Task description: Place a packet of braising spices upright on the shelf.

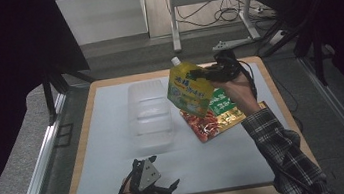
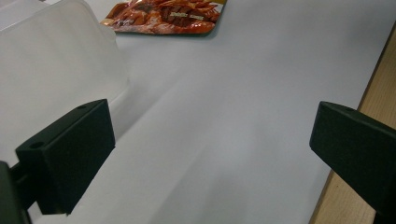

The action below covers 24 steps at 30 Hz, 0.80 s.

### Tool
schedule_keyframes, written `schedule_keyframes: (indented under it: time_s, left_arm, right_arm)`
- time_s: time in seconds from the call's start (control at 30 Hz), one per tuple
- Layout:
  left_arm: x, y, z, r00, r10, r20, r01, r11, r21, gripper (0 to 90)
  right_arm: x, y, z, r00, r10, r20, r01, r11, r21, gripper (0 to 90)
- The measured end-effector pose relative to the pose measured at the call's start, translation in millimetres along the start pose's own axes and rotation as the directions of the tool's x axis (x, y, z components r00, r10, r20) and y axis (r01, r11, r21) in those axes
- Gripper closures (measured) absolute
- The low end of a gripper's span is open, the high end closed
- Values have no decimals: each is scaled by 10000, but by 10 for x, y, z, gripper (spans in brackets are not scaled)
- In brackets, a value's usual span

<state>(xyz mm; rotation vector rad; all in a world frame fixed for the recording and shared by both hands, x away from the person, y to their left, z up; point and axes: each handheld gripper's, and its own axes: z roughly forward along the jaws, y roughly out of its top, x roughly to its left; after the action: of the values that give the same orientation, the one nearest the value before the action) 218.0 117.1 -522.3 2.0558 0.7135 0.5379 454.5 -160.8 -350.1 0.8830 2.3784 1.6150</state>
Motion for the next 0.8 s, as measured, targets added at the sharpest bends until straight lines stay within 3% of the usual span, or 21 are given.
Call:
schedule_keyframes:
  time_s: [0.8]
  left_arm:
    - [-1, -2, 11, 9999, 87, 58, -88, 10000, 41, 0]
  right_arm:
    - [-161, 220, 375, 9996, 187, -215, -190, 9997, -160, 880]
